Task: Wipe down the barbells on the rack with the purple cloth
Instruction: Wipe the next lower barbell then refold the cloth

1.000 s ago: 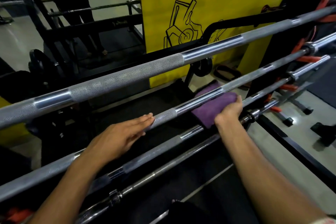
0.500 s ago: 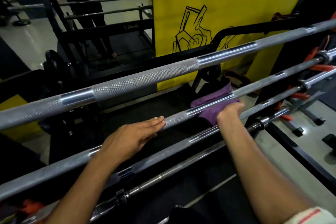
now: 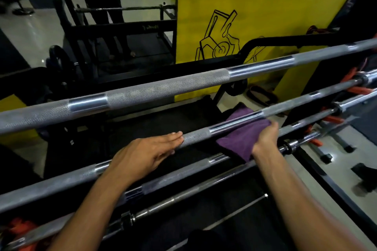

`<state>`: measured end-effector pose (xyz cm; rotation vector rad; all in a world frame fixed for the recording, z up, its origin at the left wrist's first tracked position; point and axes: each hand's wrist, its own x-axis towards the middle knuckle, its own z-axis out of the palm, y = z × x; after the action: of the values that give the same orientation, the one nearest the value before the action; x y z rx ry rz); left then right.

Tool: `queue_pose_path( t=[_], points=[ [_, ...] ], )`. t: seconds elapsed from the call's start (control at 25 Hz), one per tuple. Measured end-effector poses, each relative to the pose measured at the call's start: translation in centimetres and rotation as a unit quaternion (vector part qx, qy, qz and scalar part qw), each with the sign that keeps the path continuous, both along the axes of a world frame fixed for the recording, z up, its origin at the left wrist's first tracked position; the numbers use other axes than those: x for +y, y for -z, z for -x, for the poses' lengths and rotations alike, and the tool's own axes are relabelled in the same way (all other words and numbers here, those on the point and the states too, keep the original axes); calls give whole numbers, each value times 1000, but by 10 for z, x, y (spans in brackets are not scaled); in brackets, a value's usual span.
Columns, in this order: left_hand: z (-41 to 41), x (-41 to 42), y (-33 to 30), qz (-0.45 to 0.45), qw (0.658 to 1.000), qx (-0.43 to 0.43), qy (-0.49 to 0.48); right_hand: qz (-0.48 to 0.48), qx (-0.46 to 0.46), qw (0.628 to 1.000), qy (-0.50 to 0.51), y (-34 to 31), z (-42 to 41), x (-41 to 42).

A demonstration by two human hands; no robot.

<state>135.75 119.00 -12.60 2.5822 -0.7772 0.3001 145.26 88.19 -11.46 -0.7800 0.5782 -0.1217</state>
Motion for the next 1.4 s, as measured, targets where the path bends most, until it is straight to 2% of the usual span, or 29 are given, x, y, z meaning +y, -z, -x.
queue_pose_path(
  t=[0.08, 0.16, 0.28, 0.4, 0.48, 0.68, 0.72, 0.76, 0.8, 0.84, 0.88, 0.92, 0.96, 1.04, 1.08, 1.16, 1.2, 1.28, 1.32, 1.4],
  points=[
    [1, -1, -1, -7, 1000, -3, -14, 37, 21, 999, -24, 4, 0, -5],
    [4, -2, -3, -22, 998, 0, -52, 57, 56, 992, -103, 14, 19, 15],
    [9, -9, -6, -44, 991, -5, -124, 56, 122, 952, -277, 15, 57, 38],
    [8, -16, -10, -65, 981, 15, -183, 19, 146, 928, -342, 10, 70, 32],
    [6, -23, -12, -86, 968, 38, -234, 30, 142, 922, -358, 1, 66, 18],
    [11, -35, -12, -88, 930, 63, -352, 49, 32, 889, -455, -41, 51, -14],
    [16, -36, -11, -75, 926, 51, -368, 135, -55, 859, -492, -46, 50, -18],
    [22, -35, -9, -71, 919, 28, -388, 244, -166, 811, -505, -57, 49, -14],
    [31, -33, -7, -80, 904, 4, -421, 384, -318, 708, -501, -69, 46, -11],
    [40, -30, -6, -92, 882, -12, -463, 440, -471, 601, -473, -75, 41, -6],
    [51, -23, -5, -95, 854, -15, -511, 506, -580, 455, -447, -63, 29, 0],
    [63, -13, -4, -84, 825, -6, -558, 583, -643, 279, -411, -43, 8, 11],
    [75, -3, -3, -62, 796, 12, -602, 626, -647, 170, -400, -24, -7, 25],
    [96, 22, 1, -16, 741, 48, -669, 670, -589, 79, -445, -15, -22, 43],
    [105, 34, 3, 0, 718, 58, -693, 670, -581, 43, -460, -19, -27, 46],
    [117, 57, 6, 36, 676, 63, -734, 635, -586, 27, -503, -25, -36, 44],
    [119, 64, 7, 65, 655, 65, -750, 619, -570, 63, -537, -32, -37, 45],
    [116, 74, 10, 119, 630, 57, -766, 614, -521, 178, -566, -42, -37, 66],
    [114, 75, 11, 134, 626, 48, -767, 637, -501, 183, -557, -42, -33, 80],
    [111, 73, 12, 149, 626, 36, -765, 684, -497, 130, -518, -30, -20, 105]
  ],
)
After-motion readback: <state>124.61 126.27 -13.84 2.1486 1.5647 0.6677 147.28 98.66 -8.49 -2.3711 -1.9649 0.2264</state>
